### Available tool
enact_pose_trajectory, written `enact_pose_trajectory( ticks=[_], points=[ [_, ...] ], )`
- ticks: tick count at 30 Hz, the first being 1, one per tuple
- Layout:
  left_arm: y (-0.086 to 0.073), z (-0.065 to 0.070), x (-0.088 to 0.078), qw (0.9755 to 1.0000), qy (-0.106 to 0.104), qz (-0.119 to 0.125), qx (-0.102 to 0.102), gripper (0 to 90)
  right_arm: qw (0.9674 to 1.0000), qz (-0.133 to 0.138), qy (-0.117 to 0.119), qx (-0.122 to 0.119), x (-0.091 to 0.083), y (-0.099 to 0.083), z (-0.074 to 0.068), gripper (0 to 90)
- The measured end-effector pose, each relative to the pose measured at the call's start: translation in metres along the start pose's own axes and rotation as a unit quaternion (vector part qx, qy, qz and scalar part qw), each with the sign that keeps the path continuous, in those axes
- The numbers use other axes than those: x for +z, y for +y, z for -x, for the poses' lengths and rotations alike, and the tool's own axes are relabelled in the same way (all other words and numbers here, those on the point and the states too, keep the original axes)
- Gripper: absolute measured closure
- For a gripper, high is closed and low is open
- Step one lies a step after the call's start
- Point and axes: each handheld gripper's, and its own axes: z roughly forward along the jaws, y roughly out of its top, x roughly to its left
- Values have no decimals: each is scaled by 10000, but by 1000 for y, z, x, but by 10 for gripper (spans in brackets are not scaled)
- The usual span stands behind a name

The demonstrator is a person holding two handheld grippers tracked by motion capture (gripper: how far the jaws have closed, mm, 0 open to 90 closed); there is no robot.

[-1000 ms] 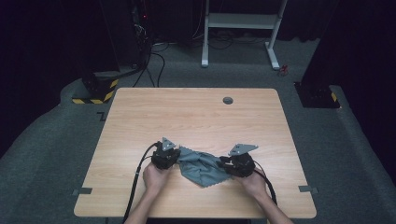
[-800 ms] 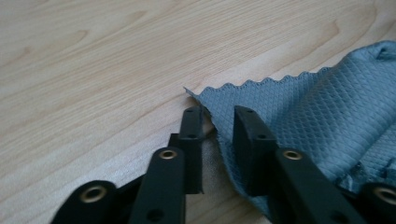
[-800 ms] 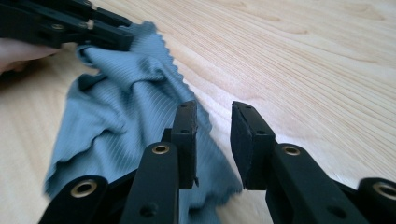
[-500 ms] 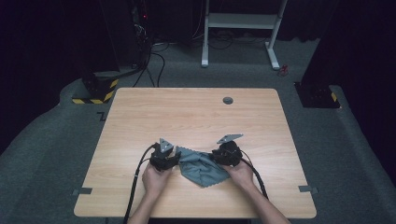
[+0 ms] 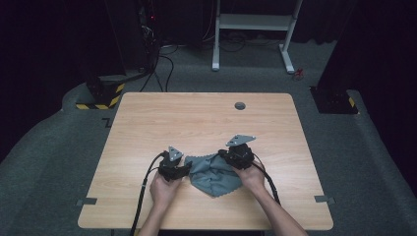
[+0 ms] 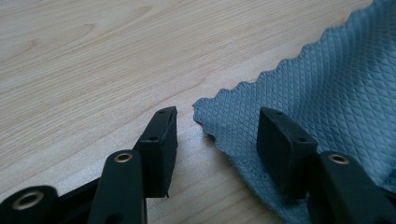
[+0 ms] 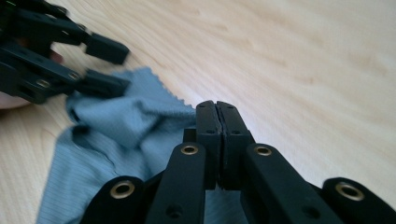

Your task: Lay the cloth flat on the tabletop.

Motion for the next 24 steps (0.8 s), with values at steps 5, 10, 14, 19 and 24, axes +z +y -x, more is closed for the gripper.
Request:
enact_pose_trajectory(
  ticks=[5, 10, 14, 19, 24],
  points=[
    [0, 0, 0, 10000, -1, 1, 0, 485, 9992, 53, 139, -372, -4, 4, -15, 887],
    [0, 0, 0, 10000, -1, 0, 2, 484, 9942, -525, 489, -795, 10, -16, -33, 857],
    [0, 0, 0, 10000, 7, -8, -15, 480, 9932, -719, 653, -638, 18, -39, -30, 801],
    [0, 0, 0, 10000, 21, -7, -22, 471, 9975, -310, 582, -259, -2, -40, -18, 749],
    [0, 0, 0, 10000, 30, -4, -35, 465, 9990, -126, 358, 240, -15, -39, -1, 738]
  ],
)
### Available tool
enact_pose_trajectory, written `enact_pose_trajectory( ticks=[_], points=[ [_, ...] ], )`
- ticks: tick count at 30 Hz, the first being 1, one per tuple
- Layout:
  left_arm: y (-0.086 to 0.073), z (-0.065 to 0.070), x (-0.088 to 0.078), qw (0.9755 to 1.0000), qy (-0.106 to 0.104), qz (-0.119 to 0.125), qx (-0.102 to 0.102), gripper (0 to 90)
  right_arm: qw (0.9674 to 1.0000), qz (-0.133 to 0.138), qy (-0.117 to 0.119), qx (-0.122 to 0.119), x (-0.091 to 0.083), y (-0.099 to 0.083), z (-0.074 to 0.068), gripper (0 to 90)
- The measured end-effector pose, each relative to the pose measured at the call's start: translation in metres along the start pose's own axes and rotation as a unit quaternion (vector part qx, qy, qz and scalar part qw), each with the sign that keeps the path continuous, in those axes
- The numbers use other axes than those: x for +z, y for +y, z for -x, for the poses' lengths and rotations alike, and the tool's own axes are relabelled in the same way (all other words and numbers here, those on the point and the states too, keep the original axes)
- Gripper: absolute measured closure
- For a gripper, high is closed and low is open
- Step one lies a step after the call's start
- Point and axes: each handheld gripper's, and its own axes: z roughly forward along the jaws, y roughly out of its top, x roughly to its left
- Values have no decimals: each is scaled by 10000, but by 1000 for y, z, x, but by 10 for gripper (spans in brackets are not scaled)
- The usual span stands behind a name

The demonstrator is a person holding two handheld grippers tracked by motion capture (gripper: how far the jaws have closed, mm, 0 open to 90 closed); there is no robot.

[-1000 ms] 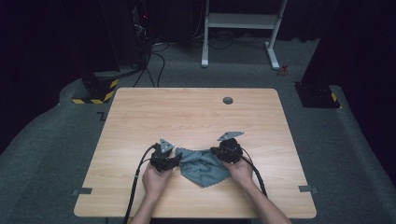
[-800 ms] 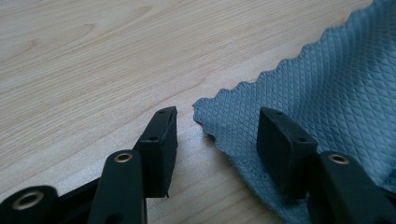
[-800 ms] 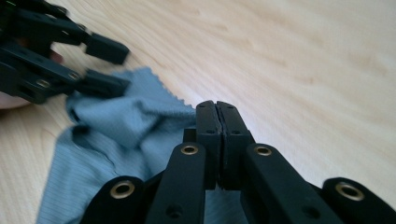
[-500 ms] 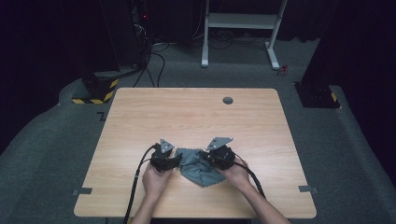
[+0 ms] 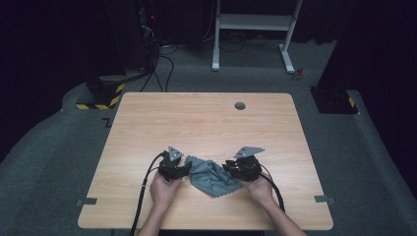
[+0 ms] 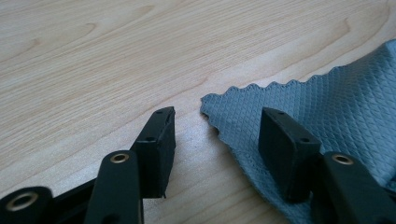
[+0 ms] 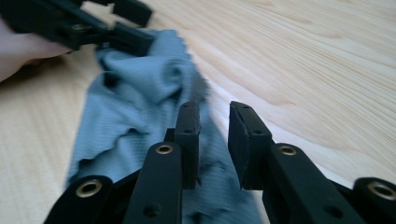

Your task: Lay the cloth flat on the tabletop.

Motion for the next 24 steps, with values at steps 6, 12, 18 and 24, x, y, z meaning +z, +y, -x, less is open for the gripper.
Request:
enact_pose_trajectory(
  ticks=[6, 12, 18, 24],
  points=[
    [0, 0, 0, 10000, 7, -6, 1, 459, 9996, -275, 43, 110, 7, -10, 1, 708],
    [0, 0, 0, 10000, 5, -9, -8, 454, 9986, -518, -44, -95, 19, -13, -7, 669],
    [0, 0, 0, 10000, 4, -9, -10, 454, 9965, -572, -127, -601, 19, -15, -15, 856],
    [0, 0, 0, 10000, 5, -8, -9, 454, 9985, -201, -238, -455, 2, -5, -8, 867]
  ],
)
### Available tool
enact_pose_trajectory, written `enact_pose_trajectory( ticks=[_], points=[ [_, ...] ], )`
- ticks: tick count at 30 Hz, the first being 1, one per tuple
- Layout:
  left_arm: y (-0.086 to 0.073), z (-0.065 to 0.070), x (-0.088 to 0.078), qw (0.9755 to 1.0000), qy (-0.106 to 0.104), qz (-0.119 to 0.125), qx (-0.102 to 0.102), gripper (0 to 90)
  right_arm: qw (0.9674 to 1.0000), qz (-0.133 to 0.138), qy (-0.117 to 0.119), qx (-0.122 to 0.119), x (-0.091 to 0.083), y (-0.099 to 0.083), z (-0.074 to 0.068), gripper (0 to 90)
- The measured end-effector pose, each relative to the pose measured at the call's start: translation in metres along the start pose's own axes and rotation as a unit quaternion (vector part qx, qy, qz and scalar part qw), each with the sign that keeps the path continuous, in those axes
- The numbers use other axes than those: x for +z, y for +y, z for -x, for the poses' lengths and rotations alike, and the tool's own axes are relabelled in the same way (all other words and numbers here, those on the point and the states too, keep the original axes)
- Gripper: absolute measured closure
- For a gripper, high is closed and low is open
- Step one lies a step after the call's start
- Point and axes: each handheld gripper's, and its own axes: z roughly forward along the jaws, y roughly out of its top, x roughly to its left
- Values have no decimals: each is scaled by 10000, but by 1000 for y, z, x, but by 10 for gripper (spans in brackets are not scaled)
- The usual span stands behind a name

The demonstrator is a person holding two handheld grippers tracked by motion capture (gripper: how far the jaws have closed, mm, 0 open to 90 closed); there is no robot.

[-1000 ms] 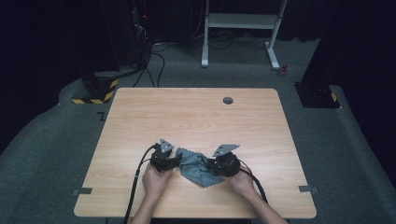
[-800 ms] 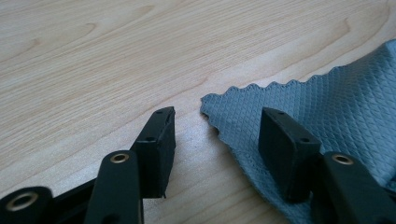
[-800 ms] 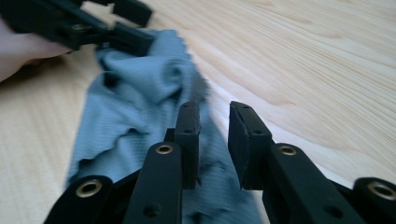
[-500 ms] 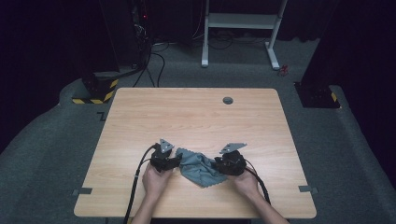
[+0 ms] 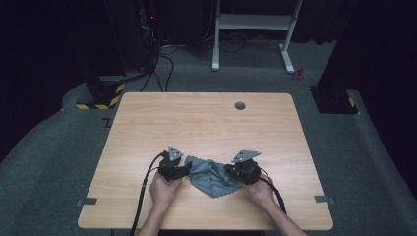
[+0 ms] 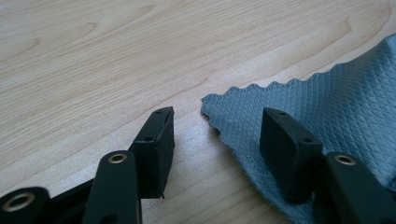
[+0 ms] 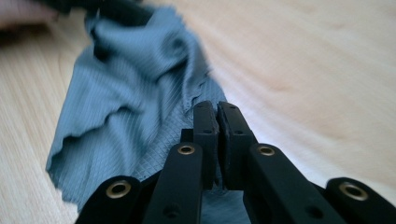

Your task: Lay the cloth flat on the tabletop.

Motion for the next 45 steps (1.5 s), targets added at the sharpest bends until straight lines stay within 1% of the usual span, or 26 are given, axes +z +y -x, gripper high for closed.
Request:
enact_pose_trajectory(
  ticks=[4, 7, 9, 11, 13, 15, 17, 20, 21, 23, 24, 26, 27, 29, 31, 32, 33, 34, 35, 36, 37, 38, 39, 41, 42, 45],
  points=[
    [0, 0, 0, 10000, 0, -1, -1, 454, 9997, 137, -165, 109, -11, 10, 12, 863],
    [0, 0, 0, 10000, -1, 1, 0, 454, 9992, 110, -347, 139, -10, 15, 21, 865],
    [0, 0, 0, 10000, 0, 1, 1, 454, 9985, -4, -518, 150, -2, 17, 29, 864],
    [0, 0, 0, 10000, 0, 0, 4, 454, 9977, -190, -588, 277, 12, 16, 36, 864],
    [0, 0, 0, 10000, -9, 7, 9, 456, 9971, -326, -588, 355, 21, 14, 39, 856],
    [0, 0, 0, 10000, -35, 12, 64, 476, 9964, -480, -551, 430, 28, 11, 40, 786],
    [0, 0, 0, 10000, -43, 11, 66, 491, 9964, -397, -555, 506, 25, 8, 41, 760],
    [0, 0, 0, 10000, -42, 11, 66, 492, 9949, -146, -595, 795, 8, 3, 47, 751],
    [0, 0, 0, 10000, -39, 13, 70, 492, 9945, -114, -603, 846, 4, 1, 48, 750],
    [0, 0, 0, 10000, -40, 21, 73, 496, 9930, -130, -629, 992, -2, -5, 53, 745],
    [0, 1, 0, 10000, -43, 23, 77, 501, 9932, -133, -625, 977, -3, -6, 55, 741],
    [0, 1, 0, 9999, -79, 24, 82, 515, 9923, -175, -611, 1061, -1, -9, 56, 732],
    [0, 1, 0, 9999, -90, 29, 99, 530, 9918, -203, -587, 1119, 3, -11, 56, 720],
    [0, 2, 0, 9998, -126, 34, 140, 552, 9915, -247, -565, 1145, 8, -12, 56, 711],
    [0, 2, 0, 9997, -185, 31, 184, 599, 9913, -361, -562, 1131, 17, -13, 57, 720],
    [1, 2, 0, 9996, -210, 38, 207, 614, 9914, -322, -581, 1131, 18, -13, 56, 729],
    [1, 1, 0, 9994, -254, 39, 244, 635, 9910, -343, -602, 1141, 18, -12, 55, 750],
    [2, 2, 1, 9993, -281, 53, 243, 661, 9917, -353, -604, 1081, 19, -12, 55, 781],
    [3, 1, 2, 9992, -297, 46, 281, 690, 9913, -384, -615, 1100, 19, -11, 54, 819],
    [4, 2, 3, 9991, -327, 35, 269, 722, 9920, -401, -616, 1027, 19, -11, 54, 857],
    [5, 2, 4, 9990, -348, 23, 297, 751, 9920, -434, -592, 1030, 19, -10, 53, 890],
    [7, 1, 5, 9987, -415, -7, 299, 781, 9922, -459, -581, 1003, 20, -9, 52, 895],
    [8, 1, 6, 9985, -452, -28, 293, 815, 9929, -472, -607, 908, 20, -9, 52, 898],
    [12, -3, 8, 9982, -515, -92, 309, 853, 9929, -481, -616, 898, 20, -8, 51, 900],
    [13, -4, 9, 9980, -580, -147, 215, 869, 9931, -446, -627, 883, 20, -8, 52, 900],
    [19, -8, 12, 9983, -514, -203, 185, 884, 9932, -322, -649, 916, 15, -7, 55, 900]
  ],
)
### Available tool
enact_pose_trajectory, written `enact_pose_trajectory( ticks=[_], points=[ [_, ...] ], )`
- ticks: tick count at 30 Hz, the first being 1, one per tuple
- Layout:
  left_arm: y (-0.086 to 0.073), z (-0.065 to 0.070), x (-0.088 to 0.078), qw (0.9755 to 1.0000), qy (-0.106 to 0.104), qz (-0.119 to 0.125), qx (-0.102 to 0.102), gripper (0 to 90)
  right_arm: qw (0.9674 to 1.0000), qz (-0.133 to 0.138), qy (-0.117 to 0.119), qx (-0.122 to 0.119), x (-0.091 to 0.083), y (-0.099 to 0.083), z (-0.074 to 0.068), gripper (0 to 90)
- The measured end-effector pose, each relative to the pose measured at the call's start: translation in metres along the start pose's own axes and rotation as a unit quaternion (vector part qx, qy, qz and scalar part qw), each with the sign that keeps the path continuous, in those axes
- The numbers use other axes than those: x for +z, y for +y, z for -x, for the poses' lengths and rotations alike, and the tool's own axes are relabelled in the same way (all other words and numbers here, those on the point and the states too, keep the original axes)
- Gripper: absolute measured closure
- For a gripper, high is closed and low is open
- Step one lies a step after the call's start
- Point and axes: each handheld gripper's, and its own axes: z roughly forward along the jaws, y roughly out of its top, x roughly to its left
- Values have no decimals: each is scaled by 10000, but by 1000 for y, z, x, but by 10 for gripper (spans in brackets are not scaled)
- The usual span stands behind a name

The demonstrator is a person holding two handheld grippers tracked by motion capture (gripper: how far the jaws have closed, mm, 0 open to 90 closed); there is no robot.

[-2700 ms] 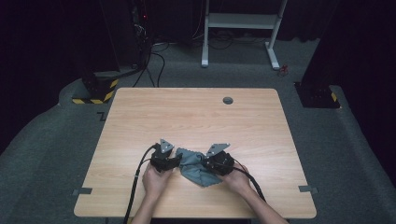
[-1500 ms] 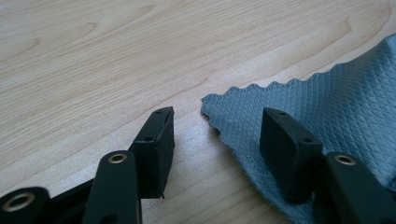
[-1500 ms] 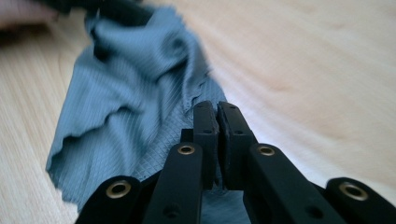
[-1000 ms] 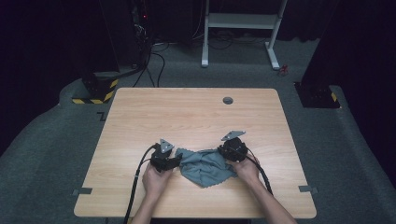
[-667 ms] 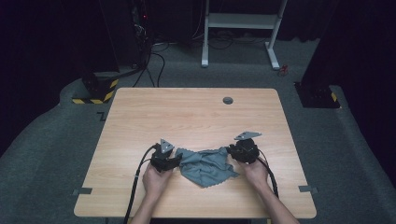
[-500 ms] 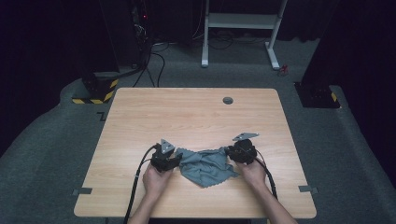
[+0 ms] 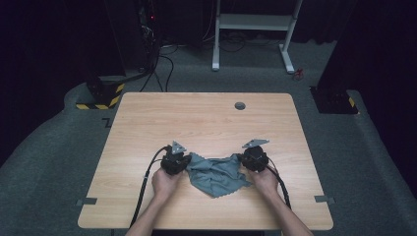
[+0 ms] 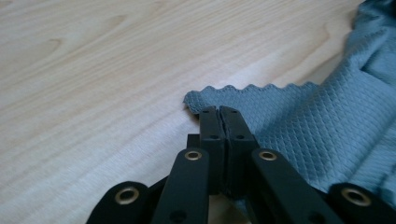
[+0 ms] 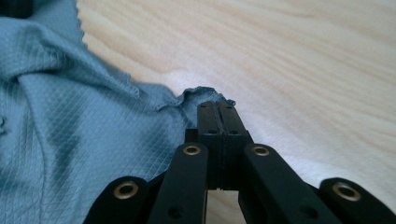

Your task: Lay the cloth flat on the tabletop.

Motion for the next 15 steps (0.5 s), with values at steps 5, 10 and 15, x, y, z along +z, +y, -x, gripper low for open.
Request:
enact_pose_trajectory(
  ticks=[5, 10, 15],
  points=[
    [11, -4, -6, 9994, 52, 320, -141, 886, 9999, 149, -70, 15, -10, 6, 5, 900],
    [28, -6, -10, 9979, 271, 574, -93, 888, 9994, 300, -165, 14, -15, 13, 12, 900],
    [40, -16, -2, 9979, 418, 478, -139, 889, 9990, 265, -364, -24, -10, 16, 22, 900]
  ],
)
